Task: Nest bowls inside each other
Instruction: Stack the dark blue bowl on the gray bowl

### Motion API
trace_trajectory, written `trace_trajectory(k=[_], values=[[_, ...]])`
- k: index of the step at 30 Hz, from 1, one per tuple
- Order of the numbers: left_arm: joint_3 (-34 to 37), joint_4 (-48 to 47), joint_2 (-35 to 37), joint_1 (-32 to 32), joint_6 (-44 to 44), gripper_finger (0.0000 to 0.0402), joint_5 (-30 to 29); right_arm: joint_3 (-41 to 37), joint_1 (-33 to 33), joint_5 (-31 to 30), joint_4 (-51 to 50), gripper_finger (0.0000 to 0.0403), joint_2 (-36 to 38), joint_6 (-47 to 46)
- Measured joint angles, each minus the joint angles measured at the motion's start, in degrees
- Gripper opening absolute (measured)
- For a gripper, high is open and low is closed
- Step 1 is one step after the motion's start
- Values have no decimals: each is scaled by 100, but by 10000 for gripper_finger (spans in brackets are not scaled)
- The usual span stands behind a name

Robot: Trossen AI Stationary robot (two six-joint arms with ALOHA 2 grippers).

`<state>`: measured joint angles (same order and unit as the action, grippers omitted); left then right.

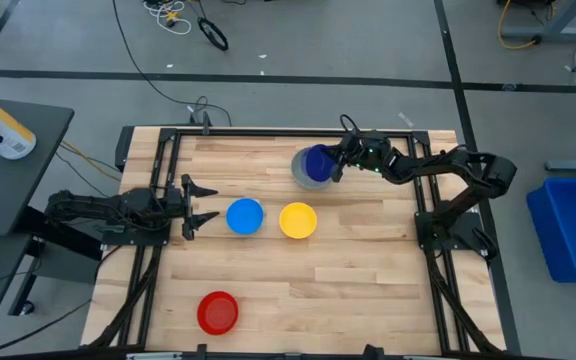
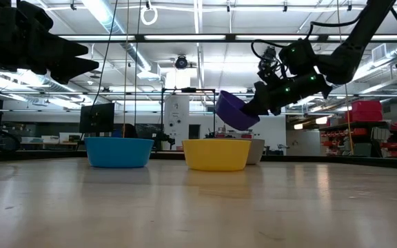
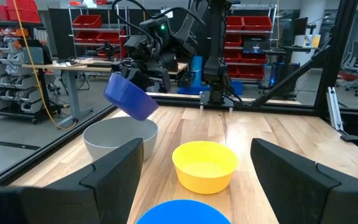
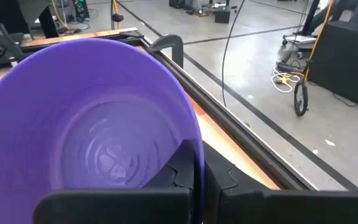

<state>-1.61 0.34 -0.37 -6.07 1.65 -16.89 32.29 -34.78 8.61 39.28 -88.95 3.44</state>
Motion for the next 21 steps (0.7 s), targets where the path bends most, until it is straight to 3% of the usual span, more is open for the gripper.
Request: trace_trajectory(k=[12,21], values=[[0,0,-1,0,0,307,-1,16,-138,362,-375,4,0,0],[0,2,0,0,-17,307,-1,527,-138,359,-1150,4,0,102]])
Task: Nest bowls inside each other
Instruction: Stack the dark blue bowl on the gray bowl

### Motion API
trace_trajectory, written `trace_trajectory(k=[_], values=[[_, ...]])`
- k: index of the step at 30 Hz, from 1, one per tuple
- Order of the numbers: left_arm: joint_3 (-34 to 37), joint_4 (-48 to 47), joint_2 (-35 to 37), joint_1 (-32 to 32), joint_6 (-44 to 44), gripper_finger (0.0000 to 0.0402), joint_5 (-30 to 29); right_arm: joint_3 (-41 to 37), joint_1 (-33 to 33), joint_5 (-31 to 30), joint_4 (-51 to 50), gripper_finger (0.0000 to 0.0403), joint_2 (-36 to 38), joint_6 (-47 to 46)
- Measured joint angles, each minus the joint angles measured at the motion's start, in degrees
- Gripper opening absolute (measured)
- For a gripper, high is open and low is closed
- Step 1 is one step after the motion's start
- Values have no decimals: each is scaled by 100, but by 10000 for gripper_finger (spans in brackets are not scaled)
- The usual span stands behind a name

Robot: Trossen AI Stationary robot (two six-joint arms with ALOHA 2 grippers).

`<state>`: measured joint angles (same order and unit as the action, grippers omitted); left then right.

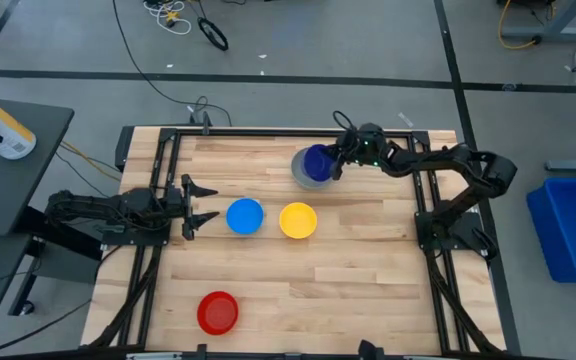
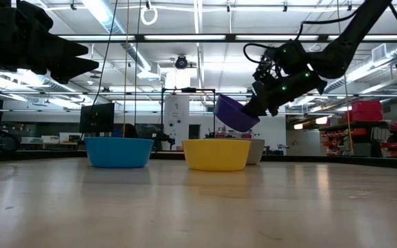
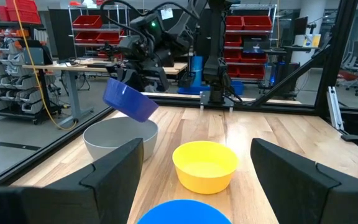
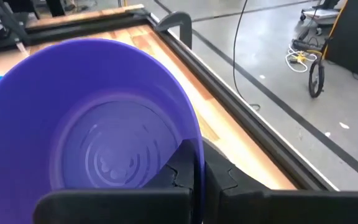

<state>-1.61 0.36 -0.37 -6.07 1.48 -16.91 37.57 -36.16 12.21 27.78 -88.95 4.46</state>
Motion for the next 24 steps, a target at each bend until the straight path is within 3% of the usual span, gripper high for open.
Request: trace_trajectory(k=[13,24], values=[[0,-1,0,0,0,307,0,521,-24,144,-506,5,-711,49],[0,-2,-1,0,-20,307,0,844,-100,144,-1267,5,-779,149]])
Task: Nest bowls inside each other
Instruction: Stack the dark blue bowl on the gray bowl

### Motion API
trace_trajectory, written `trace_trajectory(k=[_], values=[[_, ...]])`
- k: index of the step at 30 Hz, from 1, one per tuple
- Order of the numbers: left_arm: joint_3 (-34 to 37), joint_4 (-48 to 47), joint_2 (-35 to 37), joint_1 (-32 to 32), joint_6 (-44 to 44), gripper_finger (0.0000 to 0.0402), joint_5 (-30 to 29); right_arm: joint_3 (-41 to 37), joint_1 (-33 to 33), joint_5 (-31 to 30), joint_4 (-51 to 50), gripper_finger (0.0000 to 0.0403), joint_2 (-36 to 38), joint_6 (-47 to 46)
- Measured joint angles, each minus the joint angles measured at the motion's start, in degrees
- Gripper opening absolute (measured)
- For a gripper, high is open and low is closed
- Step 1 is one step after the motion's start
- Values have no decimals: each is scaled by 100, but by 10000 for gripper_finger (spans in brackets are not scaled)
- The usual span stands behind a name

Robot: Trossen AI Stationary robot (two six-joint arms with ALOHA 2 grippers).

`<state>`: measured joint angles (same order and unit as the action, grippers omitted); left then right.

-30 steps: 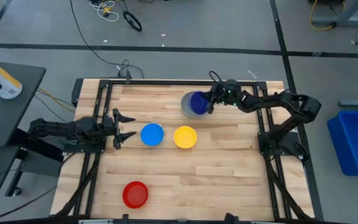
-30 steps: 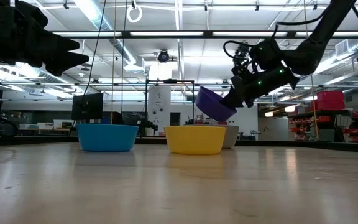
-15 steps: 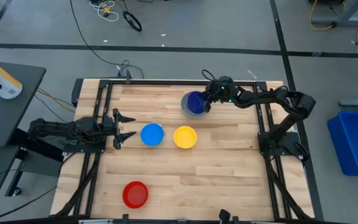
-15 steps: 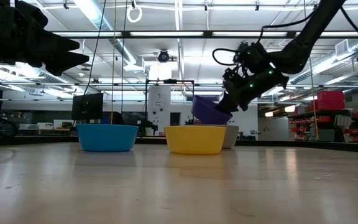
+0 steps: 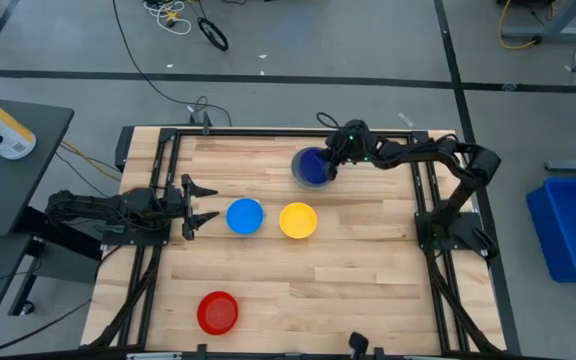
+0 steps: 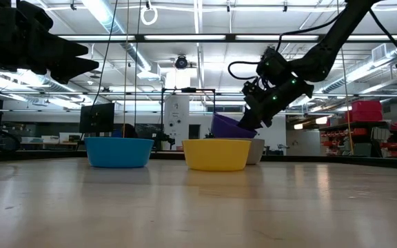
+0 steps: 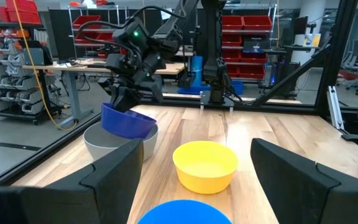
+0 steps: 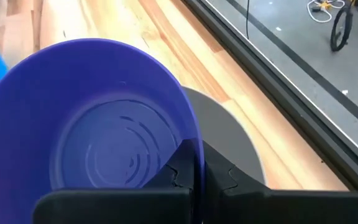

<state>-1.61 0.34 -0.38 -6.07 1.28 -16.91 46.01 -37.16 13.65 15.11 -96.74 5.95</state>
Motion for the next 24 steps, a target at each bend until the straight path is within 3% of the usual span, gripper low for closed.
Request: trace_trajectory(k=[16,24], values=[[0,0,2,0,0,307,0,81,-53,8,-620,5,8,119],[0,2,1,1,0,307,0,663,-53,4,-1407,5,10,250]])
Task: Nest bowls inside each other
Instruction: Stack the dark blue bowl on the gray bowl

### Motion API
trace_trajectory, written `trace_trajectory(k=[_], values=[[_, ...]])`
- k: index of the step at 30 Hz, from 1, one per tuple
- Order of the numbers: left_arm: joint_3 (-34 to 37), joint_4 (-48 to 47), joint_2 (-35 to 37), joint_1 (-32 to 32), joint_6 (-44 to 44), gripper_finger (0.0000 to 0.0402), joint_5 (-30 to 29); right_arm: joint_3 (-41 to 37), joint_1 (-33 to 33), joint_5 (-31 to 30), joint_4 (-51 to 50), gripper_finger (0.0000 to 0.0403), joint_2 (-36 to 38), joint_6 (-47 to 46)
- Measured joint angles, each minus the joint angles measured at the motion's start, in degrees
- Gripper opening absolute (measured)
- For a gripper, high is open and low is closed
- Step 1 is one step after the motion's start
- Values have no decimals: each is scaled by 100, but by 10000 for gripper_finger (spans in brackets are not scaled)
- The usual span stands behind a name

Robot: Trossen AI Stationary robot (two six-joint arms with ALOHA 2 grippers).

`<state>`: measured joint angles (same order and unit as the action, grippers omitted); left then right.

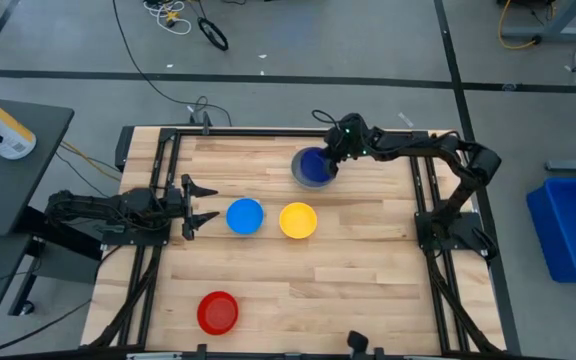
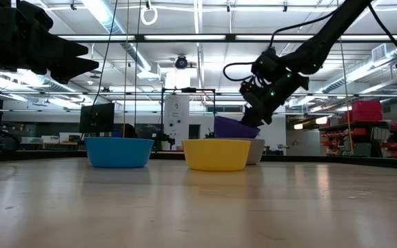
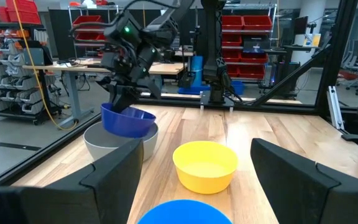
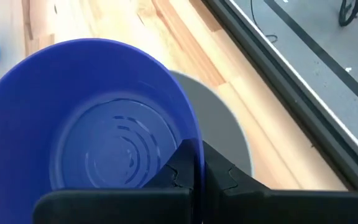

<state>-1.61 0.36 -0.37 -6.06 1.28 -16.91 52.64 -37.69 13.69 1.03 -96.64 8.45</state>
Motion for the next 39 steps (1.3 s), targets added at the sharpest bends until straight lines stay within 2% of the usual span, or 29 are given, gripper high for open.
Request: trace_trajectory(k=[11,24,39], values=[[0,0,1,0,-1,307,0,371,62,140,-656,5,-64,62],[0,2,-1,-1,-20,307,-1,1089,63,-45,-1383,5,-681,190],[1,8,0,-1,-20,307,-1,1389,66,-120,-2000,5,-767,258]])
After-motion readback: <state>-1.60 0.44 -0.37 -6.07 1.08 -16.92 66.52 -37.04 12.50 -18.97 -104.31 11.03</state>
